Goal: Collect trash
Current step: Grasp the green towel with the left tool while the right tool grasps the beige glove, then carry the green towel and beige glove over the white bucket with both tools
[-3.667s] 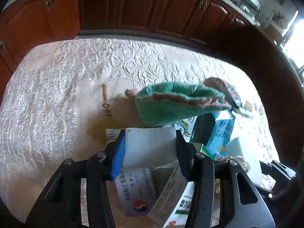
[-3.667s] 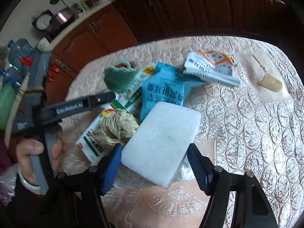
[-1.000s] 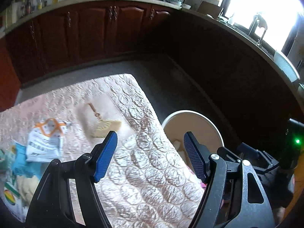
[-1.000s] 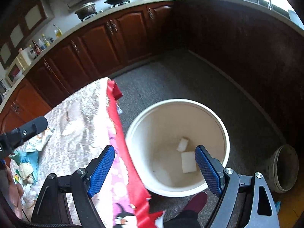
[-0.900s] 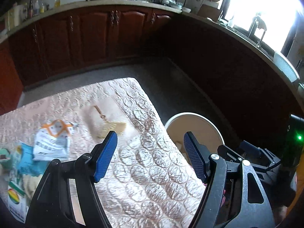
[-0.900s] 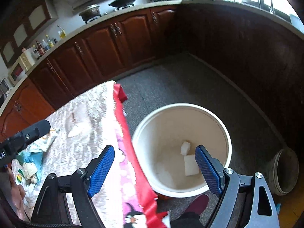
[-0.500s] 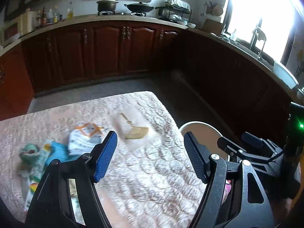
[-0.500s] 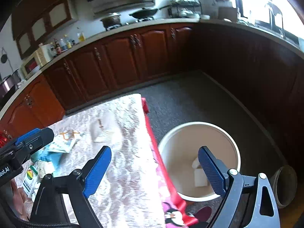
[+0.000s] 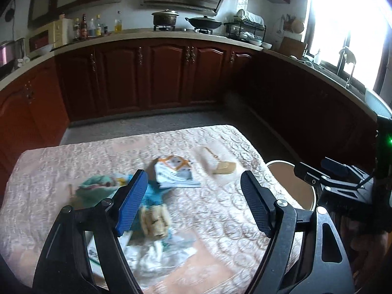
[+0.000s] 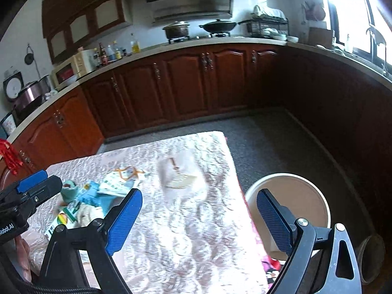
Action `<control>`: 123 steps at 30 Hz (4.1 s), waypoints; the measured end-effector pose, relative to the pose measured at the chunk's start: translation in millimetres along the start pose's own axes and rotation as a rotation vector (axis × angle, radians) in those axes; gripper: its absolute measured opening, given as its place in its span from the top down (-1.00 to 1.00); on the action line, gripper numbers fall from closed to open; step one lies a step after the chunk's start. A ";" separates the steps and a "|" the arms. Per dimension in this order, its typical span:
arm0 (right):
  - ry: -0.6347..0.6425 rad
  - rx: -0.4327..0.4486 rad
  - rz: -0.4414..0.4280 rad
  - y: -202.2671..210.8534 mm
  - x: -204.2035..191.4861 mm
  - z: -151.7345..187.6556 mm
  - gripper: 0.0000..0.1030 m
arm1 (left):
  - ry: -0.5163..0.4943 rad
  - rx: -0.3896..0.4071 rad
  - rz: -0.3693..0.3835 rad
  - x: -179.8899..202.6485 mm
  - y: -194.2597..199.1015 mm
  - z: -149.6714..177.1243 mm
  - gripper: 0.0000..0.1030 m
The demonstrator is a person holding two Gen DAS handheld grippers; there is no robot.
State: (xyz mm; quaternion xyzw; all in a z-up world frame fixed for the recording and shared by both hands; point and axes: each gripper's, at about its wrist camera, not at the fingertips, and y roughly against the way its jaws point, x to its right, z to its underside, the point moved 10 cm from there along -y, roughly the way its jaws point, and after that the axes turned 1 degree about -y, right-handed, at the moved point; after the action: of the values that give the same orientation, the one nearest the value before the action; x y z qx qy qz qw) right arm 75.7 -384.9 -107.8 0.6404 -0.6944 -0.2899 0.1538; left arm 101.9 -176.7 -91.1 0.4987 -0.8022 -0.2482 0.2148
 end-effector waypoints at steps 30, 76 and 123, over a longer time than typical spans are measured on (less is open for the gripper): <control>0.187 -0.301 -0.367 -89.8 -180.1 84.7 -0.83 | 0.225 -0.143 0.013 -161.3 -17.3 51.0 -0.51; 0.172 -0.186 -0.505 -59.6 -174.9 48.4 0.52 | 0.122 -0.082 0.029 -111.1 -13.0 -19.0 0.85; -0.188 -0.148 0.050 -18.3 186.2 56.2 0.51 | -0.185 -0.265 0.359 241.9 -147.6 3.1 0.85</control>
State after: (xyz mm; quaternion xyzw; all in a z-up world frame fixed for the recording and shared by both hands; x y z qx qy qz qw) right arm 32.8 -555.7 -192.2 0.5797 -0.6983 -0.3952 0.1419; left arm 103.2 -451.5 -160.4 0.2906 -0.8546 -0.3540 0.2446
